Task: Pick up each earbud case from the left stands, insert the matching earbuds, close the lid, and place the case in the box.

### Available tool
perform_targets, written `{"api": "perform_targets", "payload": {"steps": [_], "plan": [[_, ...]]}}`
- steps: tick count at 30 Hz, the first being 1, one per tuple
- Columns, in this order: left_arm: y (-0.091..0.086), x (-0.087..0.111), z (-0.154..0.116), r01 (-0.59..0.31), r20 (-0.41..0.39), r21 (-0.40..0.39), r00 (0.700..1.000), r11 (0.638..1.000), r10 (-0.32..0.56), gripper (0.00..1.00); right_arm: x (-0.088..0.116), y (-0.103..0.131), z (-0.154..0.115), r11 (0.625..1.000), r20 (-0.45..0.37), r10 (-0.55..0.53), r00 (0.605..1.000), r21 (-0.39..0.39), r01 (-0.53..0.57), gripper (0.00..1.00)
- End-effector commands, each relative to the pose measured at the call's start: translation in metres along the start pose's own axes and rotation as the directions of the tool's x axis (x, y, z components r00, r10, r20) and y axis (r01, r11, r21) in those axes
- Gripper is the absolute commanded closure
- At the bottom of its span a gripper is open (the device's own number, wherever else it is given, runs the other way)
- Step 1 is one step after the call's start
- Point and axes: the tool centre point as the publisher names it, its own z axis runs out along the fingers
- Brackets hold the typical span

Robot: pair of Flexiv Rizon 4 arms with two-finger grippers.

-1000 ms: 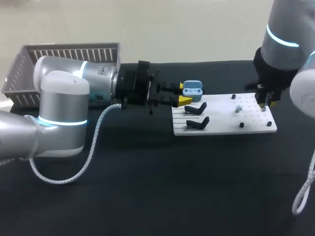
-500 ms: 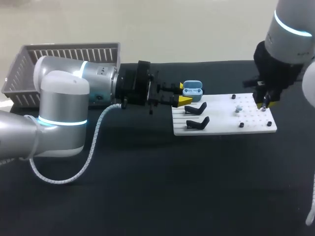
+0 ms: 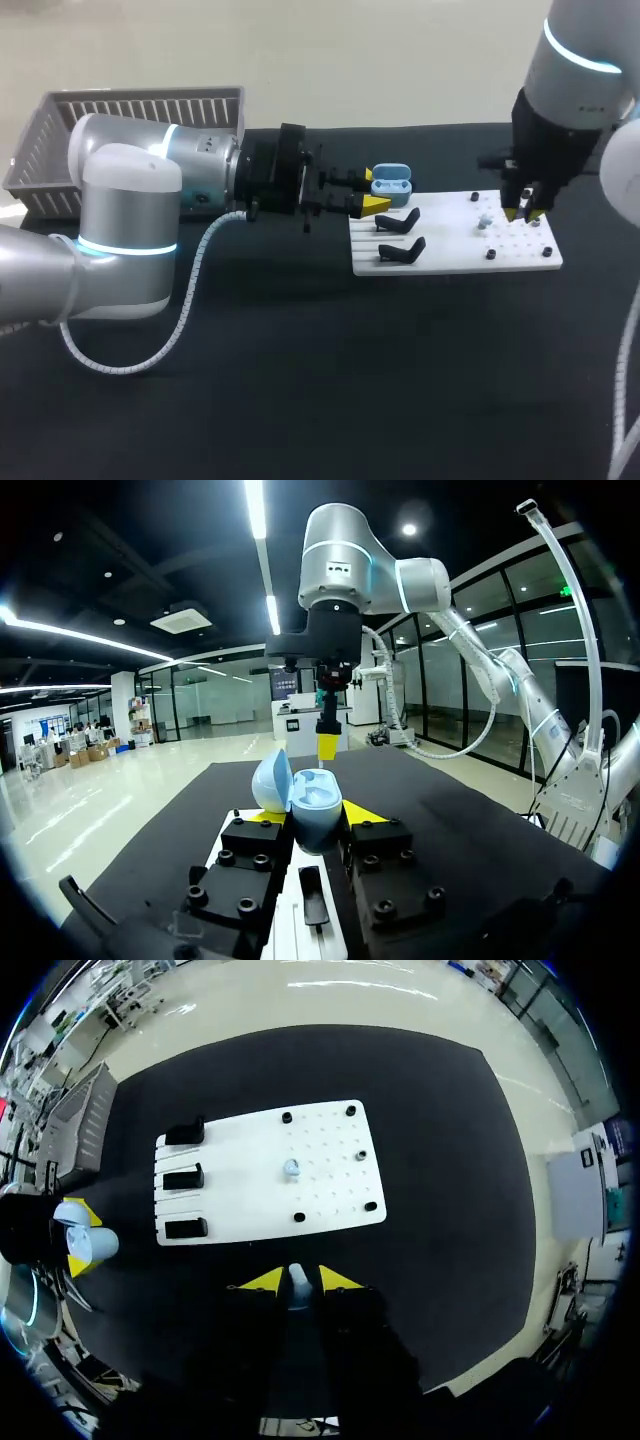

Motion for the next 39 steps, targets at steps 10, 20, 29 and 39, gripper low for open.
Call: {"api": "perform_targets", "payload": {"steps": [10,20,29,39], "plan": [[-0.001,0.001,0.000,-0.003,0.003,-0.004,1.000,1.000,0.003,1.00,0.013,0.037,-0.030,0.952,0.018,0.306,0.952,0.022,-0.307,1.00],[-0.001,0.001,0.000,-0.003,0.003,-0.004,1.000,1.000,0.003,1.00,0.013,0.037,-0.030,0.952,0.018,0.306,0.952,0.022,-0.307,1.00],[-0.001,0.001,0.000,-0.003,0.003,-0.004,1.000,1.000,0.003,1.00,0.013,0.070,-0.043,0.880,-0.001,0.474,0.880,-0.005,-0.474,1.00],[-0.001,0.001,0.000,-0.003,0.003,-0.004,1.000,1.000,0.003,1.00,0.014,0.100,-0.065,0.736,-0.019,0.675,0.738,0.091,-0.671,1.00]]}}
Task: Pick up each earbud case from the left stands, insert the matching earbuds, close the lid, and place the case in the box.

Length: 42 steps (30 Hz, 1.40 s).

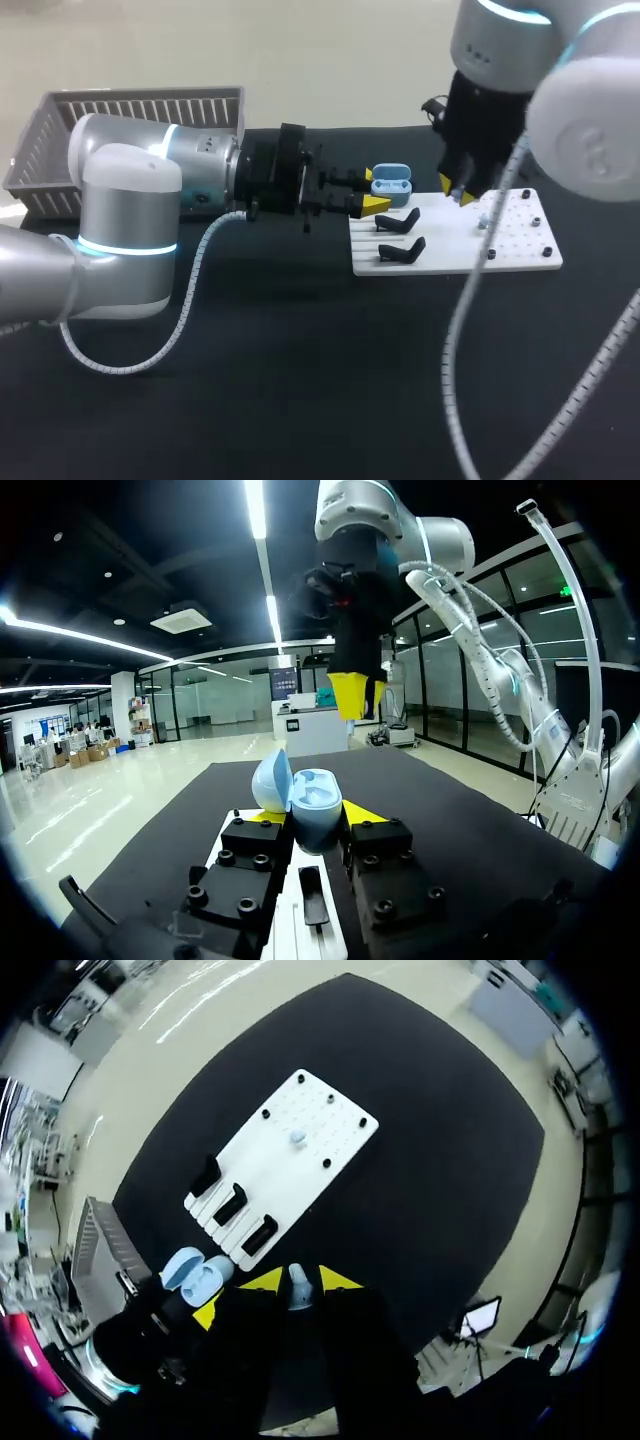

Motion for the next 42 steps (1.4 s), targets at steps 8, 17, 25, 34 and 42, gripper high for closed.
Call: {"api": "perform_targets", "payload": {"steps": [8,17,25,34,42], "plan": [[-0.001,0.001,0.000,-0.003,0.003,-0.004,1.000,1.000,0.003,1.00,0.016,0.022,-0.012,0.981,0.019,0.066,0.998,0.184,-0.069,1.00],[-0.001,0.001,0.000,-0.003,0.003,-0.004,1.000,1.000,0.003,1.00,0.019,0.027,-0.008,0.976,0.031,0.055,0.998,0.210,-0.060,1.00],[-0.001,0.001,0.000,-0.003,0.003,-0.004,1.000,1.000,0.003,1.00,0.019,0.027,-0.008,0.976,0.031,0.055,0.998,0.210,-0.060,1.00],[-0.001,0.001,0.000,-0.003,0.003,-0.004,1.000,1.000,0.003,1.00,0.018,0.035,-0.006,0.971,0.072,0.131,0.989,0.192,-0.142,1.00],[-0.001,0.001,0.000,-0.003,0.003,-0.004,1.000,1.000,0.003,1.00,0.019,0.043,-0.006,0.961,0.087,0.189,0.978,0.188,-0.203,1.00]]}}
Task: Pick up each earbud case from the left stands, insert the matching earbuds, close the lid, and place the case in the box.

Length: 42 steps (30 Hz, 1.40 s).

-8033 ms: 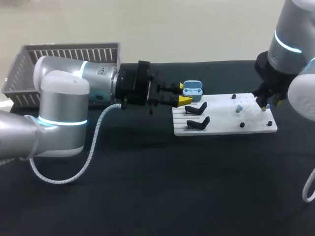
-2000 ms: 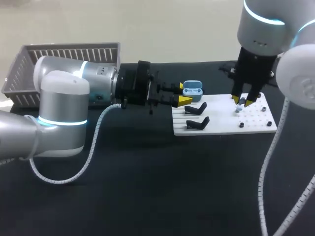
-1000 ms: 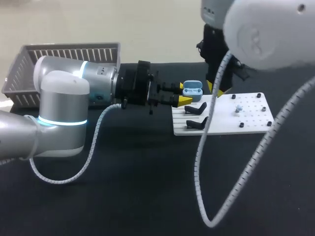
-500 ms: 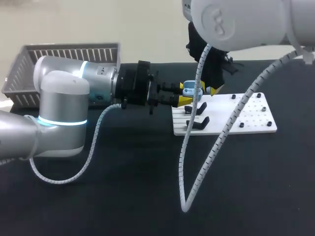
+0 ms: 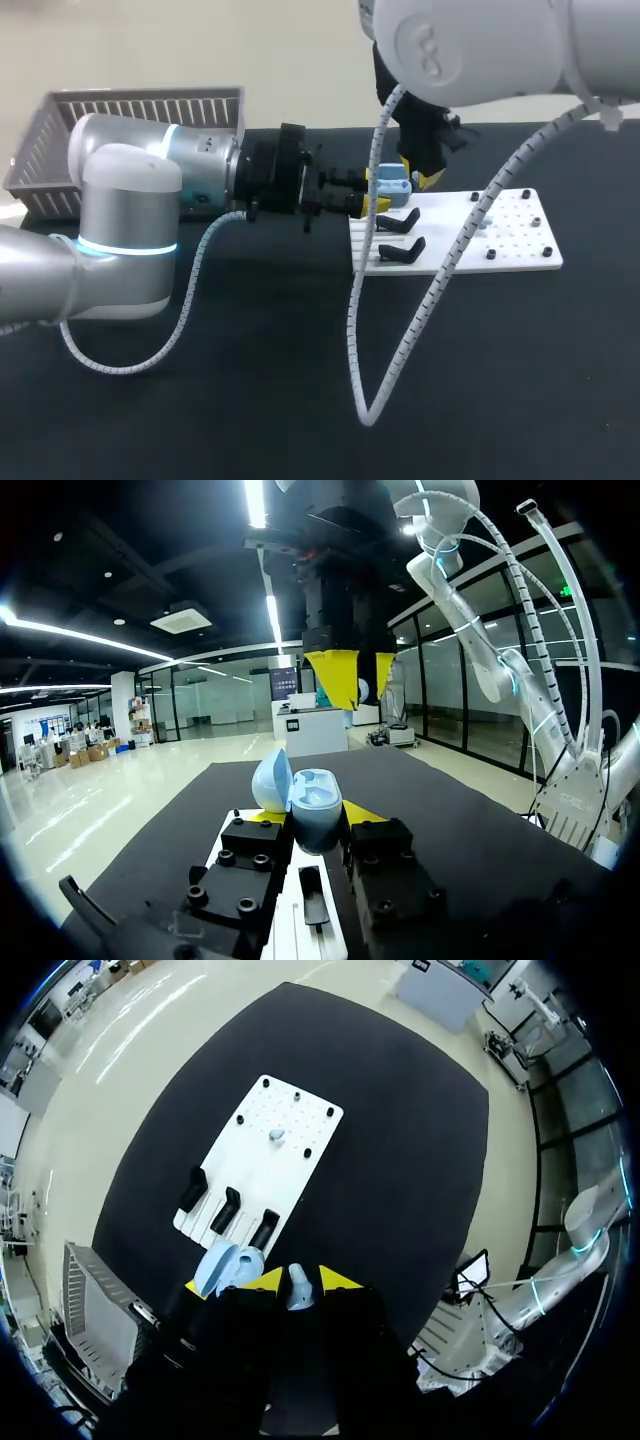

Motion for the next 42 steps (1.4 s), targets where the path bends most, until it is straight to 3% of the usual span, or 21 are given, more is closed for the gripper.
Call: {"api": "perform_targets", "payload": {"steps": [1,20,42], "plan": [[-0.001,0.001,0.000,-0.003,0.003,-0.004,1.000,1.000,0.003,1.00,0.002,0.005,0.000,1.000,0.003,0.005,1.000,0.008,-0.005,1.00],[-0.001,0.001,0.000,-0.003,0.003,-0.004,1.000,1.000,0.003,1.00,0.011,0.027,0.006,0.999,0.008,-0.026,1.000,0.029,0.026,1.00],[-0.001,0.001,0.000,-0.003,0.003,-0.004,1.000,1.000,0.003,1.00,0.011,0.033,0.014,0.999,-0.009,-0.025,1.000,0.041,0.025,1.00]]}}
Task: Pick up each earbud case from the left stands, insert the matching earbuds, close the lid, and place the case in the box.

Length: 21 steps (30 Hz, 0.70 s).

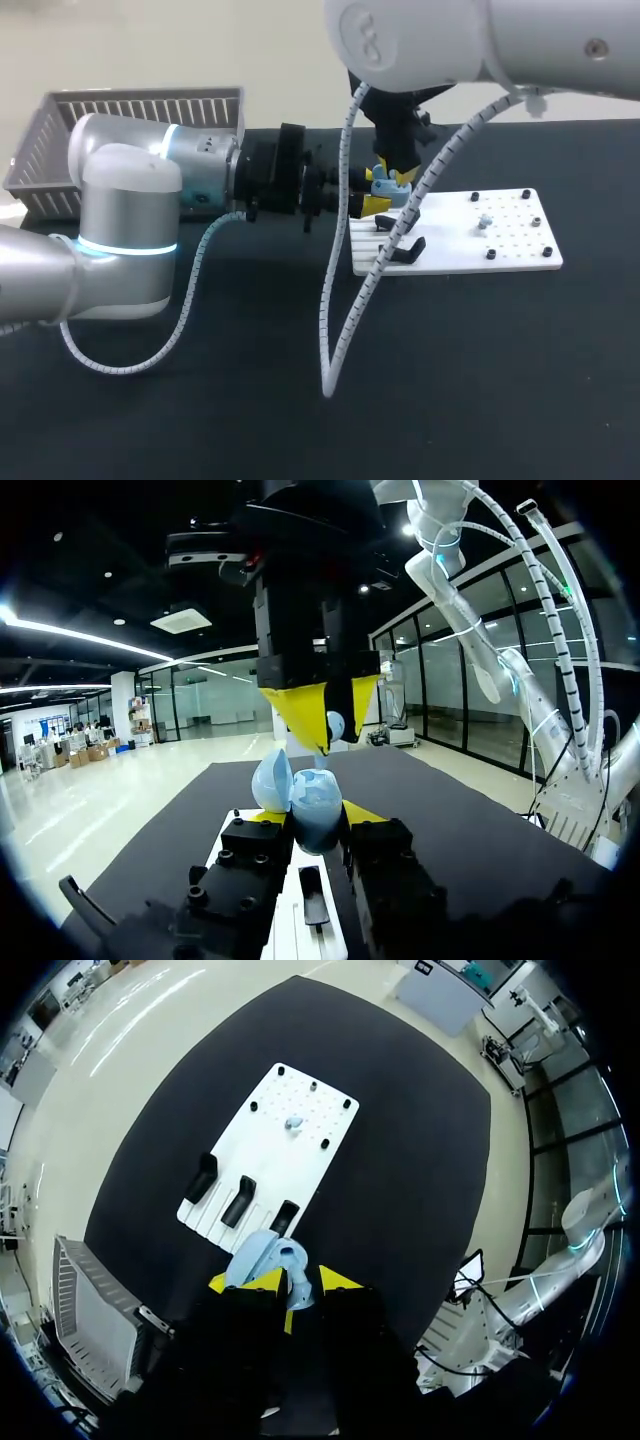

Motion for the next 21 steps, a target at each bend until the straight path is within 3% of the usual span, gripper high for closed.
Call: {"api": "perform_targets", "payload": {"steps": [1,21], "plan": [[-0.0010,0.0008,0.0000,-0.003,0.003,-0.004,1.000,1.000,0.003,1.00,-0.0004,0.0007,-0.0001,1.000,-0.002,0.001,1.000,-0.008,-0.001,1.00],[-0.0010,0.0008,0.0000,-0.003,0.003,-0.004,1.000,1.000,0.003,1.00,-0.0071,0.0054,0.0079,1.000,-0.015,0.020,1.000,-0.003,-0.020,1.00]]}}
